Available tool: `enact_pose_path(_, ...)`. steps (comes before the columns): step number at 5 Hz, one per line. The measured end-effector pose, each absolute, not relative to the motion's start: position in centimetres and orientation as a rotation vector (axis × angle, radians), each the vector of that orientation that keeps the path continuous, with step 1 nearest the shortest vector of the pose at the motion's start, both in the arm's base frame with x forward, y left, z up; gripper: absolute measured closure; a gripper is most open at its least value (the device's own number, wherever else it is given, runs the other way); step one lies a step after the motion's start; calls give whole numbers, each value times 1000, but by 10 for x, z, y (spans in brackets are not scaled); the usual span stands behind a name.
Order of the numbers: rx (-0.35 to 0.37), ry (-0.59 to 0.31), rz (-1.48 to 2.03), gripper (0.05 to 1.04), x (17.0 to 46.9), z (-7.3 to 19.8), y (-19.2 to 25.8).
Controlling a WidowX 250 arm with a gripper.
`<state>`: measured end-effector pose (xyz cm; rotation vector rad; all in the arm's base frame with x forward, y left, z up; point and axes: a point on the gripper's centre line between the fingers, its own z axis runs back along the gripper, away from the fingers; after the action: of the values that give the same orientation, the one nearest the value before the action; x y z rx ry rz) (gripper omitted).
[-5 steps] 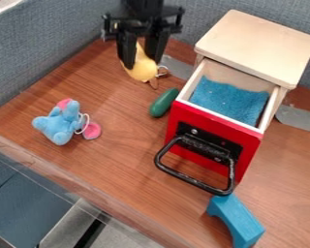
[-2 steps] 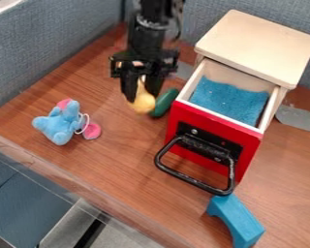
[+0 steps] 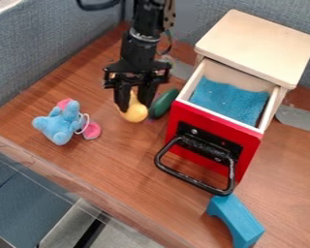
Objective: Take the yellow object out of the drawer
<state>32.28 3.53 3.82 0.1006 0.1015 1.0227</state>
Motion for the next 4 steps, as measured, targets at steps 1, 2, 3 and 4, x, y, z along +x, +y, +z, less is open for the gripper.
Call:
enact_pose_path(1, 109, 144, 1031, 572, 317, 27, 35)
enact_pose_path(2, 106, 160, 1035, 572, 315, 24, 35)
enact_pose_path(3, 106, 169, 1041, 524, 314, 23, 34)
enact_pose_path(4, 116, 192, 1022, 224, 311, 25, 30)
